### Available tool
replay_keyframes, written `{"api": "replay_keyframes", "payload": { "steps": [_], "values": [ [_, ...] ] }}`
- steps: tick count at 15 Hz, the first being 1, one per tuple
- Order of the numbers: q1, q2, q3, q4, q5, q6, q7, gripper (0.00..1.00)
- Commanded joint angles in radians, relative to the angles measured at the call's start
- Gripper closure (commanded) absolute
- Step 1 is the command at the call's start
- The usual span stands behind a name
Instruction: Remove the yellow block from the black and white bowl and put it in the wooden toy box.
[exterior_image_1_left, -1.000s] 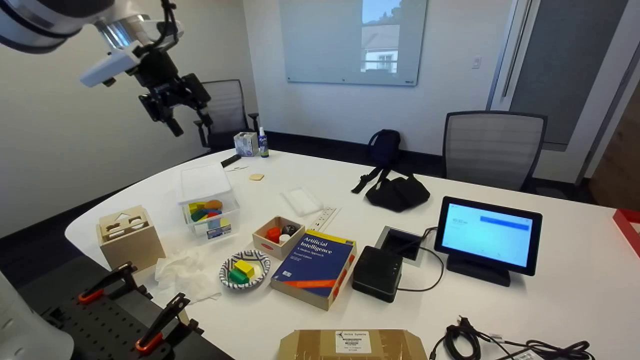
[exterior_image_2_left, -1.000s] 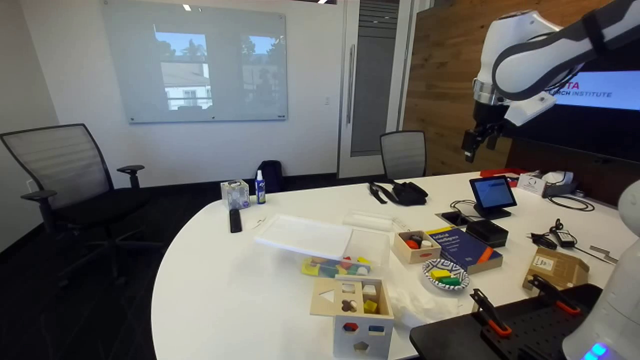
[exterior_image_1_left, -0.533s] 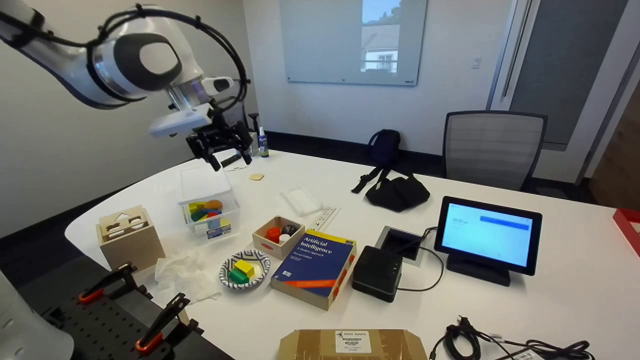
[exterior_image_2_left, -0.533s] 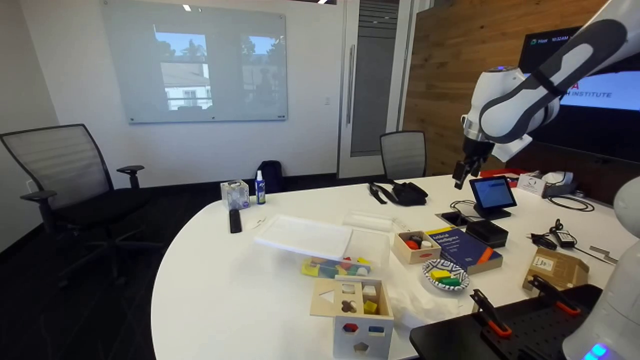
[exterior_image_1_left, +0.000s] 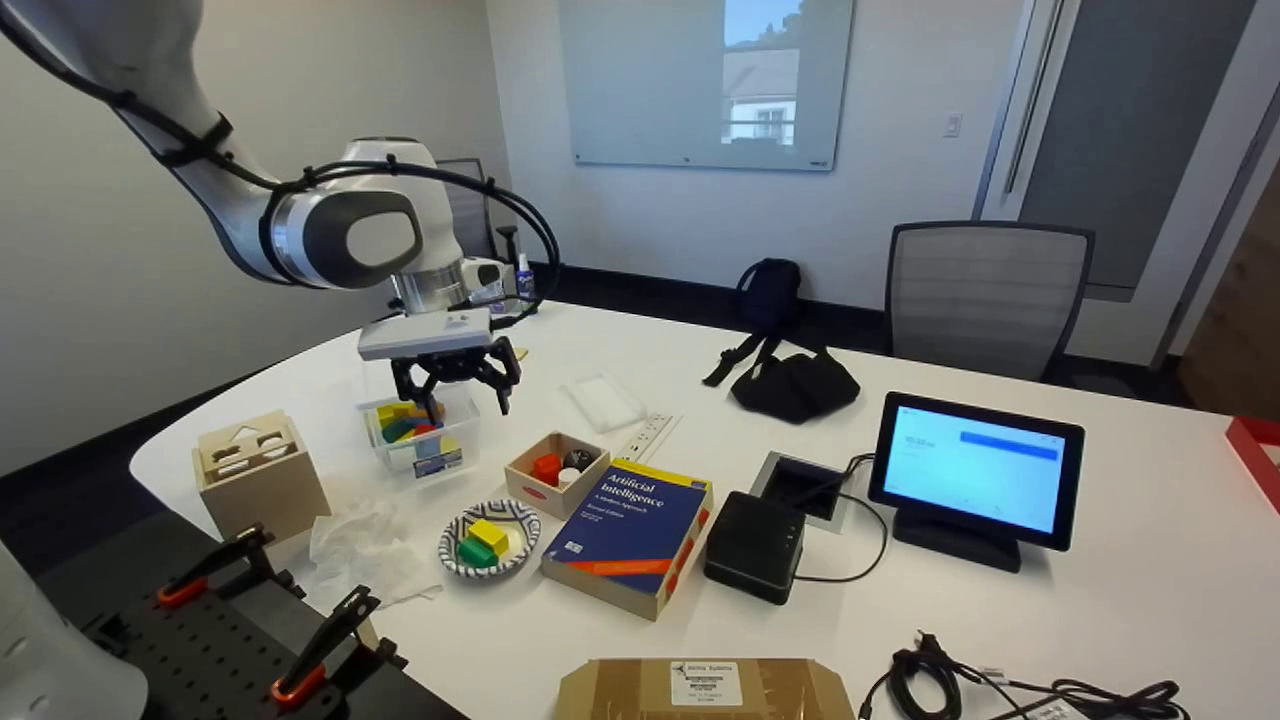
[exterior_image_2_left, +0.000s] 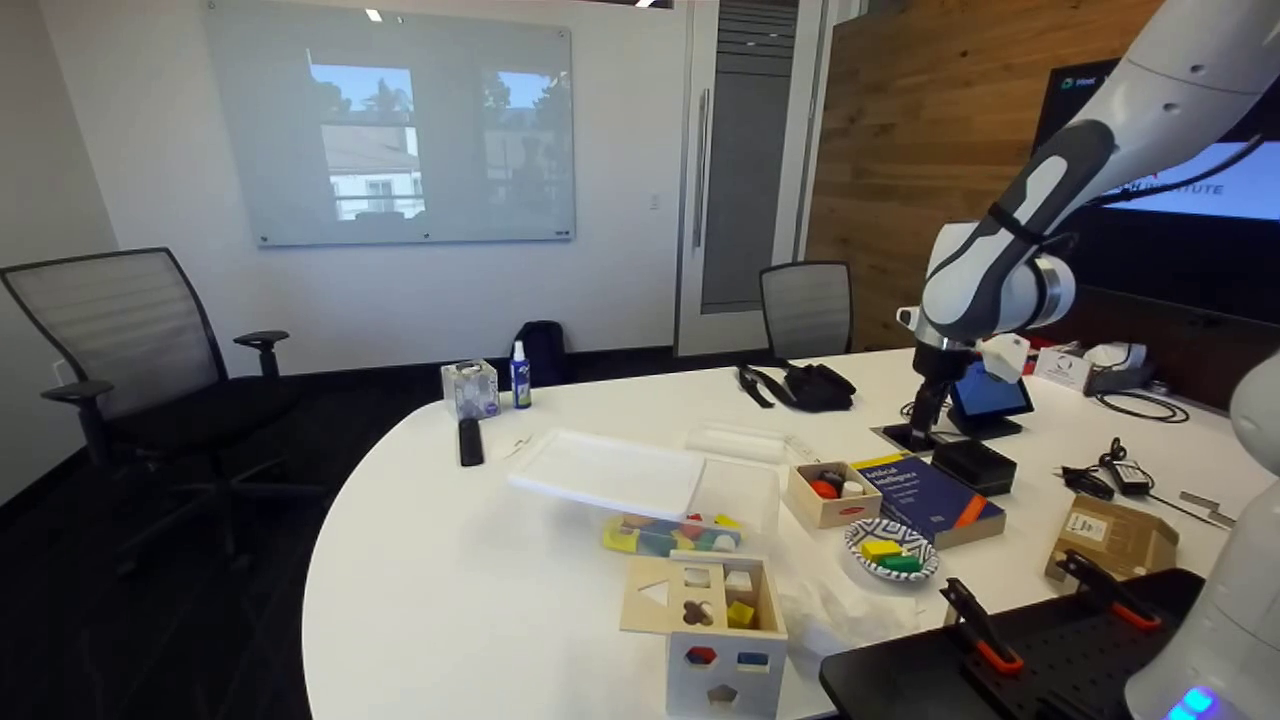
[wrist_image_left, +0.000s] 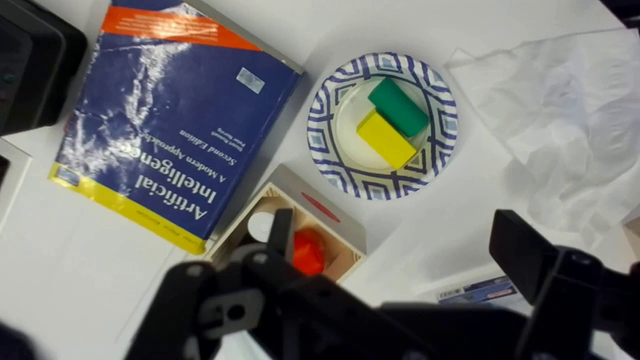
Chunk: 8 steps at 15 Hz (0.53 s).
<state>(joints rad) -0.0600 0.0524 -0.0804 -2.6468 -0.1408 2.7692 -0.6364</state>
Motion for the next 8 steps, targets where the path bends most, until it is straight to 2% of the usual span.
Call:
{"api": "replay_keyframes", "payload": {
  "steps": [1,8],
  "values": [
    [-0.021,0.123,0.032,0.054,0.031,0.035,-0.129,0.00],
    [-0.036,0.364,0.020,0.133,-0.140,0.143,-0.101,0.00]
  ]
}}
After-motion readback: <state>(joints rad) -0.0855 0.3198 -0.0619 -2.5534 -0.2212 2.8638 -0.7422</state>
